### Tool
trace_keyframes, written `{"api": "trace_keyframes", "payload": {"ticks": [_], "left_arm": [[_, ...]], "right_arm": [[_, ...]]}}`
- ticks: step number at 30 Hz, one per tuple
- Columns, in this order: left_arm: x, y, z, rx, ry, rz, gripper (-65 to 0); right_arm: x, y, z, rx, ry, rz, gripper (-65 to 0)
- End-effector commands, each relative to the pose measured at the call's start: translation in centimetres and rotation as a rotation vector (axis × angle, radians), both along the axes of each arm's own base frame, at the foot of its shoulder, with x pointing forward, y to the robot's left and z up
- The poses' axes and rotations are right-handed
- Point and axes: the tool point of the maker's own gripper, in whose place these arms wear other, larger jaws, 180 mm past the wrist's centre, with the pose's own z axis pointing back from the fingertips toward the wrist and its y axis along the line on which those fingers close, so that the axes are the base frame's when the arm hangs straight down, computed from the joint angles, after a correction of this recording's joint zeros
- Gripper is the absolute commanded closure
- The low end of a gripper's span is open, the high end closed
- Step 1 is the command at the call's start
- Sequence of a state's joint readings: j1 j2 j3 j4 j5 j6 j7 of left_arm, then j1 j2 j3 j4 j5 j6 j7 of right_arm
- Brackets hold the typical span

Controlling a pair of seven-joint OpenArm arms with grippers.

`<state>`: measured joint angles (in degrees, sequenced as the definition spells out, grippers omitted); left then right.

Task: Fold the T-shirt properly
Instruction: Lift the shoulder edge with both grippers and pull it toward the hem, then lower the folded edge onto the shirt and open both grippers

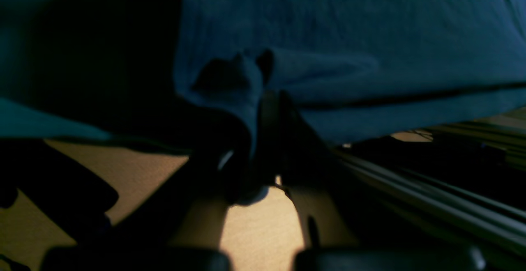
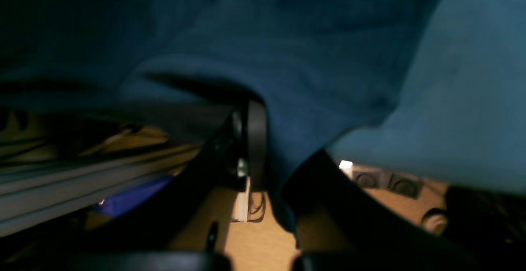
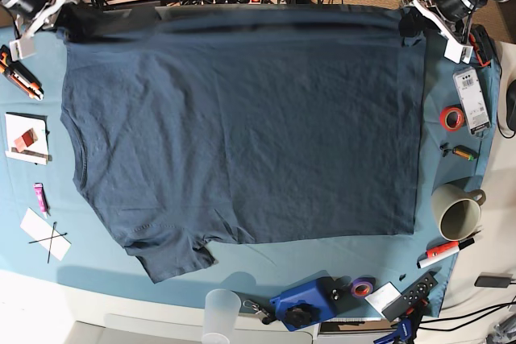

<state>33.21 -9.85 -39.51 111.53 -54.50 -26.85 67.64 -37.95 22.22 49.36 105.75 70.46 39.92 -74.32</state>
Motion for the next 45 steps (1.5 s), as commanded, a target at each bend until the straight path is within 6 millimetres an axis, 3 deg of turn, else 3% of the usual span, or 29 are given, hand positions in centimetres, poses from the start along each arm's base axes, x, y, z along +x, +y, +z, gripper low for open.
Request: {"api": "trace_keyframes", "payload": {"ticks": [1,9,14,21,27,36,45], "left_arm": [[1.1,0.3,1.0,0.01,-0.054,0.003,0.0],[5.7,1.8,2.6,0.096,-0.197,0.039,0.0],[7.6,2.9,3.2,0.167,-0.245,0.051,0.0],[10.3,0.9,3.0,0.244,-0.295,-0.051,0.0],[13.7,1.8,3.4,0.405,-0.317,-0.051,0.0],[18.2,2.0,2.5,0.339,-0.33,-0.014,0.0],[22.5,2.4,1.1,0.259,-0.293,0.032,0.0]], "right_arm": [[0.9,-0.4,1.1,-0.02,-0.043,0.007,0.0],[3.7,-1.1,1.7,-0.076,-0.128,-0.007,0.0],[5.8,-0.3,0.0,-0.087,-0.13,0.021,0.0],[9.9,-0.3,-1.5,-0.035,-0.165,-0.008,0.0],[13.2,-1.8,-1.4,-0.008,-0.208,-0.068,0.0],[17.8,-2.6,-2.4,-0.046,-0.227,-0.071,0.0],[23.7,-1.9,-2.5,-0.039,-0.272,-0.065,0.0]]}}
